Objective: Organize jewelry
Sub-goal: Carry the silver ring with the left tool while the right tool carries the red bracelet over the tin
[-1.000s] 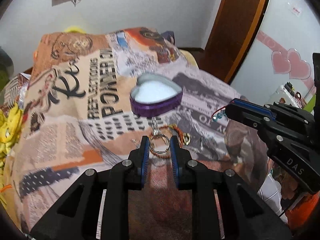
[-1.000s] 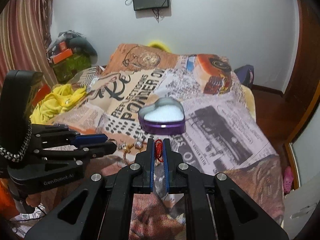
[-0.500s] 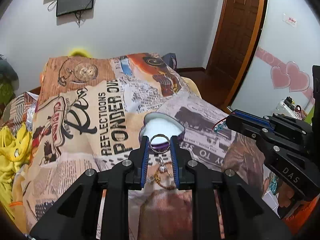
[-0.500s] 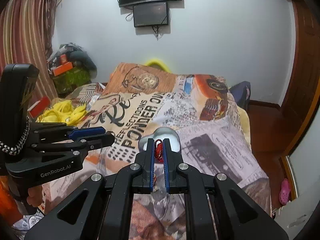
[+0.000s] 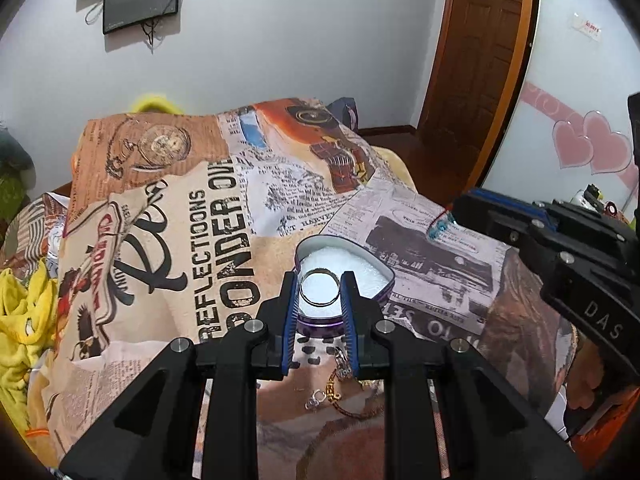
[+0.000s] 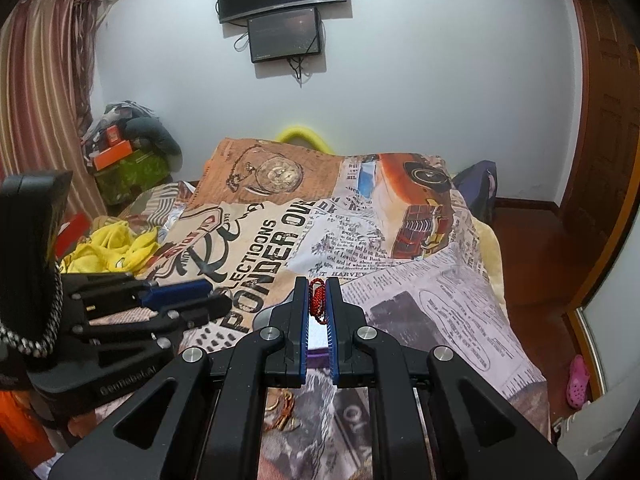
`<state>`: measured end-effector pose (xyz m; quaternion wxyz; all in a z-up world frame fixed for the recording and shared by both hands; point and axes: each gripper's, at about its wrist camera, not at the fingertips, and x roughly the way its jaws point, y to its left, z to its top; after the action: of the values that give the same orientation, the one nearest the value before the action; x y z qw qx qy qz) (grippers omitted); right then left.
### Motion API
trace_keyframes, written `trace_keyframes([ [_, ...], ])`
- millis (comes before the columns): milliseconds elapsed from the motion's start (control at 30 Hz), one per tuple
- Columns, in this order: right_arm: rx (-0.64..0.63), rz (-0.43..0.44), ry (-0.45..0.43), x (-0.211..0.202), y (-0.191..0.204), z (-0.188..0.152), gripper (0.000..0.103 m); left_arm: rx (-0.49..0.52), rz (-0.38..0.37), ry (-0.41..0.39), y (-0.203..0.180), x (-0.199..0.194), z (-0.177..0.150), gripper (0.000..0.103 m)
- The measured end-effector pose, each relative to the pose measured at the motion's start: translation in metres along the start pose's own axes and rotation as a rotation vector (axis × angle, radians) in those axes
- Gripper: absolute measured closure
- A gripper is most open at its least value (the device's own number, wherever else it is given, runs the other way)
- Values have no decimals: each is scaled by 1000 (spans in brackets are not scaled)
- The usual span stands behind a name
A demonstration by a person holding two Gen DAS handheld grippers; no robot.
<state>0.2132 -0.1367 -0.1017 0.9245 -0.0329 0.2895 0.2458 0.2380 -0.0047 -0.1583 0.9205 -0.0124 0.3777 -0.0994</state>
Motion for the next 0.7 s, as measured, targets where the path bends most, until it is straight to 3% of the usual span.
trace_keyframes([
  [400,23,19,78,42,-10,-4,96,22,-23,88,3,46,-3,83],
  [700,27,87,176,69,-15,-13,96,21,-42,145,5,68,-8,83],
])
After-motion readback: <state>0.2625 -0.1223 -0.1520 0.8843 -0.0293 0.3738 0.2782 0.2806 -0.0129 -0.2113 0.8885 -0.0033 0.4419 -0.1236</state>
